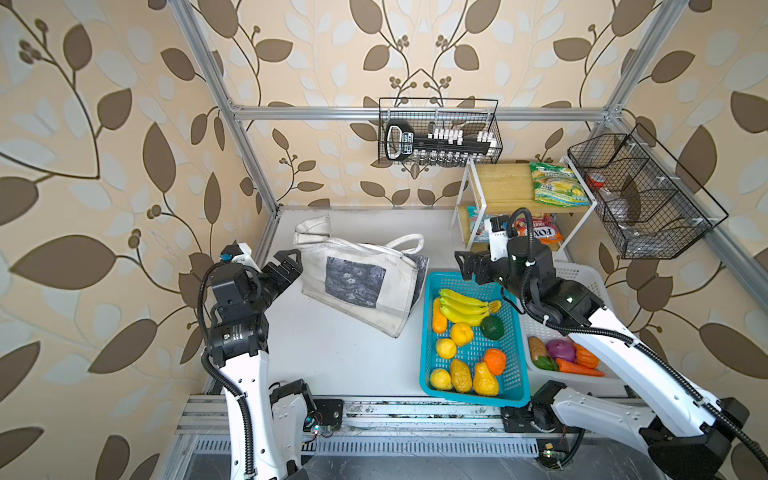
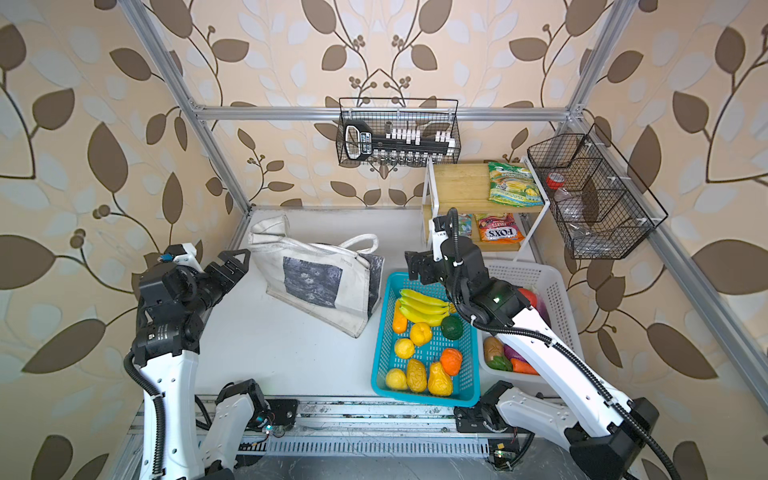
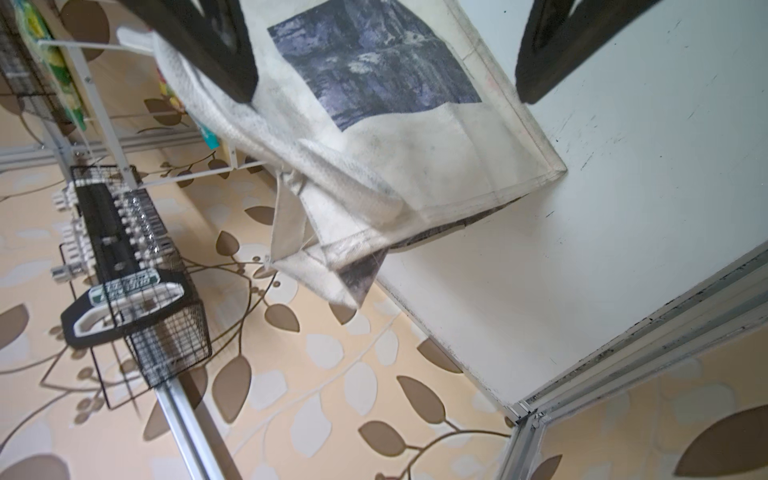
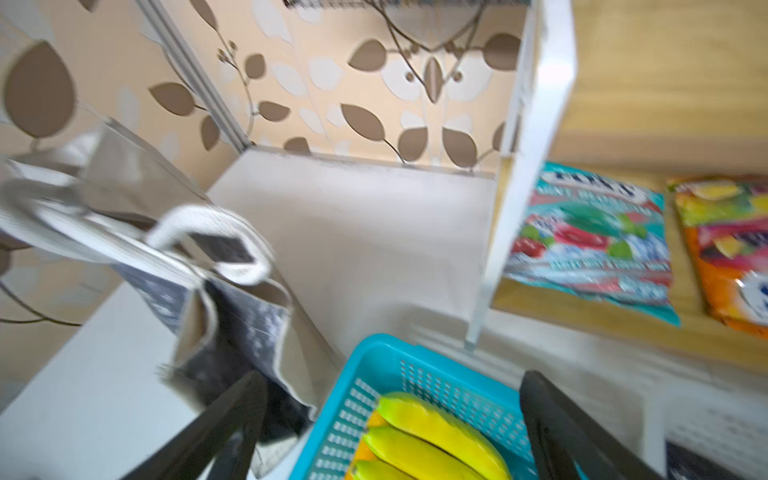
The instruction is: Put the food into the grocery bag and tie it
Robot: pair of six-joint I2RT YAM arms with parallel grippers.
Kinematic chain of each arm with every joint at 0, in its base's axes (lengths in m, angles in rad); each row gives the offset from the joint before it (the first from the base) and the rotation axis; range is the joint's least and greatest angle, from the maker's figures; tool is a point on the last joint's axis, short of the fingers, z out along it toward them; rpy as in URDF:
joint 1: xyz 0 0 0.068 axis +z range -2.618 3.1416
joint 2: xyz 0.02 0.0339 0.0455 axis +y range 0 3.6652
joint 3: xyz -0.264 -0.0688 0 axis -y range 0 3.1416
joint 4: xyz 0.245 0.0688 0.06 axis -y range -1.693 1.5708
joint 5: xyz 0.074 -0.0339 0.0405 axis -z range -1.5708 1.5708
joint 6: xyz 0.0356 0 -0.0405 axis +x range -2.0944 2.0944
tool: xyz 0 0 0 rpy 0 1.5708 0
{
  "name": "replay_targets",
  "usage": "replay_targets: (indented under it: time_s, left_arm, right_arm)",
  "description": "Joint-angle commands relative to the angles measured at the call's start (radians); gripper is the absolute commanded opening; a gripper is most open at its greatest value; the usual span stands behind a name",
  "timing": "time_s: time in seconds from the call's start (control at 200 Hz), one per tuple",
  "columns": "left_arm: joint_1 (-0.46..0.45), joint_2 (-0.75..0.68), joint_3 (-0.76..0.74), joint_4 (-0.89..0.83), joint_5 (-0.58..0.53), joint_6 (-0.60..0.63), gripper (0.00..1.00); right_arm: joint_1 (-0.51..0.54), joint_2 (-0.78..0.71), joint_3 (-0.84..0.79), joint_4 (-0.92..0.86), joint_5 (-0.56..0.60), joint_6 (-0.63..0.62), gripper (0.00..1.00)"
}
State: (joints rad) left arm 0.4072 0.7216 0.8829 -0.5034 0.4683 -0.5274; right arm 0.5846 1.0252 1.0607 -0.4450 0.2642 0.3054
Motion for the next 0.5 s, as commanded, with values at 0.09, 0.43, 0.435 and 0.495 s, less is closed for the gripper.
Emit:
replay_targets:
  time_s: [0.09, 0.43, 0.435, 0.495]
  left_arm:
    - [-0.011, -0.078, -0.200, 0.188, 0.157, 0.130, 0.99]
    - [-0.387, -0.103, -0.367, 0.327, -0.318, 0.182, 0.99]
    - [-0.391, -0.102, -0.370, 0.330, -0.330, 0.181, 0.99]
    - [-0.439, -0.102, -0.407, 0.384, -0.409, 0.143, 0.99]
  right_arm:
    - [-0.071, -0.175, -0.272, 0.096, 0.208, -0.014, 1.00]
    - [-0.253, -0.341, -0.549, 0.305, 0.221, -0.123, 1.00]
    - [-0.255, -0.343, -0.552, 0.315, 0.220, -0.125, 1.00]
    - [-0.264, -0.376, -0.624, 0.446, 0.225, -0.125, 1.00]
